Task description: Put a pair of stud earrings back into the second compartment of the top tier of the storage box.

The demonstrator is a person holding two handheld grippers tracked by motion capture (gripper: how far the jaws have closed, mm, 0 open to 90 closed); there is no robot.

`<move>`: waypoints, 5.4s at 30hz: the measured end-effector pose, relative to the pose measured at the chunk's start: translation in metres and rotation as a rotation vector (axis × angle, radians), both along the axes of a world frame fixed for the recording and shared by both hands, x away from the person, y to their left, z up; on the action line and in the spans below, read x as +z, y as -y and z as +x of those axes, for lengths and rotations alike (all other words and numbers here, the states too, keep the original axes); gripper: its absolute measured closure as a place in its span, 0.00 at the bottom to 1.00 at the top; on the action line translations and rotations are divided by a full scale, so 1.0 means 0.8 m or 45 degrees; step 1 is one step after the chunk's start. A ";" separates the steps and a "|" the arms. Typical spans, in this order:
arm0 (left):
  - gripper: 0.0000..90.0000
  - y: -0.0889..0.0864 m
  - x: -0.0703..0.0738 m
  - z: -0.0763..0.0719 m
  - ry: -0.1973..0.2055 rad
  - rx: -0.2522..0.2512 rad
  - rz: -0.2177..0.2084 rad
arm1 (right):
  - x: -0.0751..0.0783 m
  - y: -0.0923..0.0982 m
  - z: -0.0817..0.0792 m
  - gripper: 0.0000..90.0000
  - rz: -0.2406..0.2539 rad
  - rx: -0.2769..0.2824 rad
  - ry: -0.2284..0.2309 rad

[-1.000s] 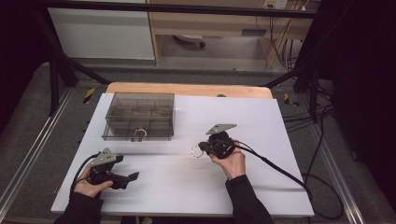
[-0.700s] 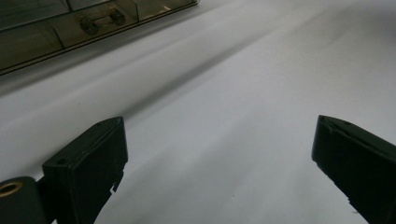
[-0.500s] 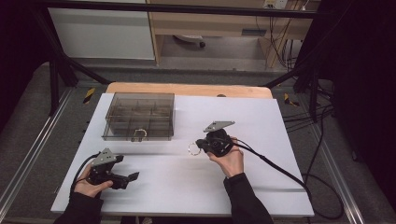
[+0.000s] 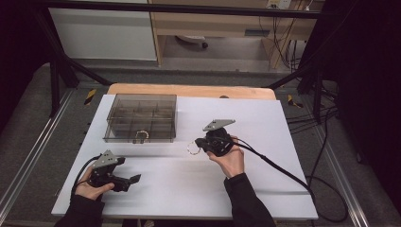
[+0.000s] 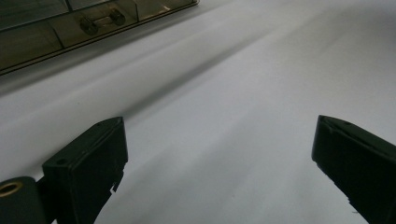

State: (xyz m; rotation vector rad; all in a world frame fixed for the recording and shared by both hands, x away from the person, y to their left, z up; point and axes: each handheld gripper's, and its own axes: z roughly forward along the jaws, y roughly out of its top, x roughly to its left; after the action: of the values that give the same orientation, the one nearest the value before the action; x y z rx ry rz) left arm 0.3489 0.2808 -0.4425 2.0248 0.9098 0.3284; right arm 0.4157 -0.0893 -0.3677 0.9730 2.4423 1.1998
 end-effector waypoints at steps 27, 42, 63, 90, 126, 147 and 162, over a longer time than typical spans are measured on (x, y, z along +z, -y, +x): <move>0.04 0.000 0.000 0.000 0.001 -0.001 -0.001 | 0.024 -0.038 0.008 0.97 0.026 0.034 0.041; 0.04 0.000 0.000 0.000 0.001 -0.002 0.000 | 0.036 -0.063 0.012 0.97 0.031 0.055 0.065; 0.04 0.000 0.001 0.000 0.001 -0.005 -0.001 | 0.044 -0.094 0.020 0.97 0.036 0.067 0.082; 0.04 -0.001 0.001 0.000 0.003 -0.004 -0.004 | 0.047 -0.132 0.032 0.97 0.033 0.084 0.098; 0.04 -0.001 0.002 0.000 0.007 -0.007 -0.011 | 0.035 -0.185 0.052 0.97 0.035 0.076 0.085; 0.04 -0.001 0.003 0.000 0.007 -0.008 -0.013 | 0.021 -0.205 0.068 0.97 0.027 0.063 0.067; 0.04 -0.001 0.003 -0.001 0.007 -0.009 -0.013 | 0.005 -0.217 0.075 0.97 0.010 0.055 0.059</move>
State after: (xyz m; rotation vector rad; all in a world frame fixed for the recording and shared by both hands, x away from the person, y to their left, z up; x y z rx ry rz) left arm 0.3485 0.2817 -0.4402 2.0160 0.8989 0.3248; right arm 0.4756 0.0846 -0.3634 0.8890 2.4358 1.2322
